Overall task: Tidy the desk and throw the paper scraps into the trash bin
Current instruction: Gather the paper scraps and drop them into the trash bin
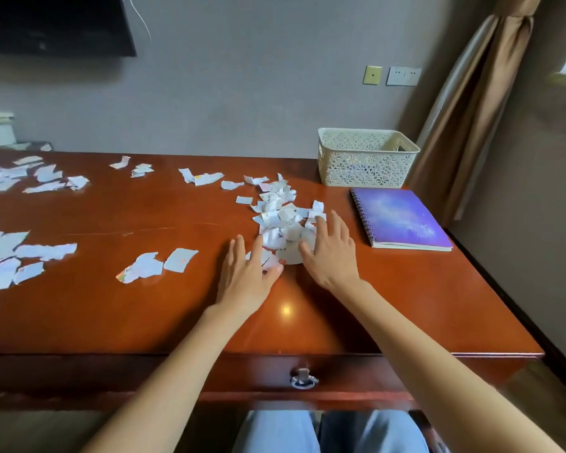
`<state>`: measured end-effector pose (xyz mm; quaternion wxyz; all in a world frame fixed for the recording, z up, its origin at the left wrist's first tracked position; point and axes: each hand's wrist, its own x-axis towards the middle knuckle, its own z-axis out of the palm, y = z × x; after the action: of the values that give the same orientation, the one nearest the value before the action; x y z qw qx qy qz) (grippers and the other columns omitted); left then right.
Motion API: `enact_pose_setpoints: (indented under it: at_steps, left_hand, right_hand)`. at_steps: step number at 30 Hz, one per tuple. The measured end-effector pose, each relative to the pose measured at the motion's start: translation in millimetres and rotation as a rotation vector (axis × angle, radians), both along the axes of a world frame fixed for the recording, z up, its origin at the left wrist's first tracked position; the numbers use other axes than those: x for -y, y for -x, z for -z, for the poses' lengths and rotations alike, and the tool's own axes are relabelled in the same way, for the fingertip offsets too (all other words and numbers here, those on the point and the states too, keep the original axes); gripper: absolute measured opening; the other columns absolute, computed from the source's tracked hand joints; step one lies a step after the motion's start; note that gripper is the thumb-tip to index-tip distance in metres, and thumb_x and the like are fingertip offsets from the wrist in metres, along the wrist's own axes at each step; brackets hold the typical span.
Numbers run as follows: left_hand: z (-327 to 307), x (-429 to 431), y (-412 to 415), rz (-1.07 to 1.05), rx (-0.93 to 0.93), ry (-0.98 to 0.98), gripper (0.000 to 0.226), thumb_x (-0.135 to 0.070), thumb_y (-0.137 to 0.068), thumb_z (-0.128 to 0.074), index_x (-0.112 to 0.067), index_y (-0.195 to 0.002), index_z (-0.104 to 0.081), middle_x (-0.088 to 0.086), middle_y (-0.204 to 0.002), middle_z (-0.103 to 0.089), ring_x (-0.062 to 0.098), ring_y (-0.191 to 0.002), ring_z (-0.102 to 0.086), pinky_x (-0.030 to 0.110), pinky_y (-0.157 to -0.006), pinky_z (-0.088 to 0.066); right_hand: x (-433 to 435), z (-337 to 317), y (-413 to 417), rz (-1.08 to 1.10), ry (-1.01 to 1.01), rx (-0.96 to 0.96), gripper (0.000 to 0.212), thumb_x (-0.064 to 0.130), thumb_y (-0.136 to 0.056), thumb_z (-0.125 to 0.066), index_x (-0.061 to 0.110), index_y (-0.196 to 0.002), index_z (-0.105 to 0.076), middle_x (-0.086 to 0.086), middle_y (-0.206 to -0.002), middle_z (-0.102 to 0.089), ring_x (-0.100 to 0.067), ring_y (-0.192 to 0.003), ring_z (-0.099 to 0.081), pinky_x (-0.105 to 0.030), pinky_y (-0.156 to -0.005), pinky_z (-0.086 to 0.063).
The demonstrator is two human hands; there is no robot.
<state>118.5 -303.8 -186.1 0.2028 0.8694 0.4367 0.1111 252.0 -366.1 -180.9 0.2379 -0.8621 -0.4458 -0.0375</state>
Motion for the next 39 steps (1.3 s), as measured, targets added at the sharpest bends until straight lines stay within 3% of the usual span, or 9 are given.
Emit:
enact_pose_setpoints:
  at_steps: [6, 15, 19, 23, 26, 29, 35, 37, 39]
  left_hand:
    - [8.5, -25.1, -19.2, 0.017, -0.098, -0.265, 0.061, -0.051, -0.094, -0.036, -0.02, -0.145, -0.025, 0.005, -0.139, -0.04, 0.024, -0.128, -0.034, 0.034, -0.105, -0.029]
    - [7.2, -42.0, -34.3, -0.051, 0.042, -0.278, 0.035, -0.032, -0.097, -0.042, -0.014, -0.126, -0.048, 0.006, -0.122, -0.047, 0.021, -0.115, -0.045, 0.029, -0.09, -0.045]
    - [6.2, -44.0, -32.8, -0.105, 0.295, -0.071, 0.017, -0.01, -0.093, -0.052, -0.006, -0.108, -0.06, 0.01, -0.115, -0.052, 0.026, -0.109, -0.05, 0.032, -0.082, -0.046]
    - [0.1, -45.7, -31.6, -0.207, 0.445, 0.059, 0.01, -0.007, -0.088, -0.06, -0.002, -0.094, -0.066, 0.01, -0.101, -0.06, 0.025, -0.096, -0.058, 0.03, -0.076, -0.047]
    - [-7.5, -44.5, -32.1, -0.257, 0.49, 0.096, 0.013, -0.01, -0.087, -0.062, -0.001, -0.097, -0.067, 0.012, -0.103, -0.068, 0.015, -0.084, -0.054, 0.027, -0.073, -0.047]
    - [-16.5, -44.5, -31.8, -0.276, 0.557, 0.085, 0.014, -0.011, -0.087, -0.062, -0.002, -0.097, -0.067, 0.012, -0.102, -0.068, 0.013, -0.084, -0.052, 0.024, -0.07, -0.043]
    - [-35.5, -43.3, -33.7, -0.28, 0.663, 0.229, 0.018, -0.011, -0.084, -0.066, -0.003, -0.101, -0.065, 0.012, -0.105, -0.067, 0.015, -0.085, -0.054, 0.021, -0.063, -0.043]
    - [-37.3, -42.7, -34.9, -0.24, 0.58, 0.291, 0.022, -0.009, -0.084, -0.067, -0.004, -0.105, -0.063, 0.012, -0.111, -0.065, 0.015, -0.087, -0.054, 0.017, -0.057, -0.041]
    - [-36.6, -41.9, -35.8, -0.192, 0.452, 0.352, 0.031, -0.007, -0.082, -0.068, -0.007, -0.112, -0.06, 0.012, -0.119, -0.062, 0.015, -0.09, -0.052, 0.017, -0.058, -0.041]
  right_hand:
    - [-19.5, 10.2, -14.6, -0.075, 0.257, 0.08, 0.047, 0.047, -0.096, -0.033, 0.013, -0.128, -0.043, -0.01, -0.137, -0.04, -0.029, -0.126, -0.035, -0.039, -0.103, -0.029]
    - [-28.8, 9.8, -20.5, -0.107, 0.079, 0.066, 0.034, 0.028, -0.096, -0.043, 0.003, -0.119, -0.047, -0.015, -0.123, -0.048, -0.033, -0.113, -0.045, -0.037, -0.088, -0.04]
    - [-28.1, 12.2, -34.5, -0.068, -0.105, -0.179, 0.023, 0.016, -0.088, -0.057, 0.004, -0.108, -0.058, -0.011, -0.115, -0.058, -0.029, -0.101, -0.054, -0.03, -0.076, -0.038]
    - [-23.8, 7.6, -40.0, -0.033, -0.28, -0.573, 0.007, 0.003, -0.08, -0.062, 0.009, -0.081, -0.06, 0.0, -0.073, -0.059, -0.023, -0.066, -0.054, -0.022, -0.048, -0.047]
    - [-20.3, 4.2, -42.2, 0.03, -0.345, -0.805, 0.013, 0.002, -0.079, -0.061, 0.012, -0.072, -0.059, 0.003, -0.074, -0.059, -0.022, -0.074, -0.059, -0.036, -0.06, -0.056]
    - [-17.5, -2.1, -48.3, 0.065, -0.454, -0.845, 0.021, 0.002, -0.079, -0.061, 0.016, -0.063, -0.056, -0.006, -0.076, -0.065, -0.021, -0.076, -0.061, -0.026, -0.061, -0.048]
    - [-8.5, -14.7, -57.5, -0.052, -0.478, -0.895, 0.017, -0.003, -0.077, -0.06, 0.011, -0.07, -0.055, -0.002, -0.072, -0.06, -0.023, -0.07, -0.063, -0.025, -0.063, -0.047]
    - [-6.5, -12.2, -58.2, -0.106, -0.329, -0.841, 0.012, 0.001, -0.079, -0.065, 0.01, -0.083, -0.059, -0.006, -0.078, -0.061, -0.024, -0.072, -0.062, -0.027, -0.066, -0.048]
    - [-6.1, -8.0, -55.2, -0.14, -0.14, -0.751, 0.03, 0.009, -0.079, -0.07, 0.007, -0.106, -0.058, -0.006, -0.081, -0.061, -0.021, -0.075, -0.06, -0.029, -0.069, -0.048]
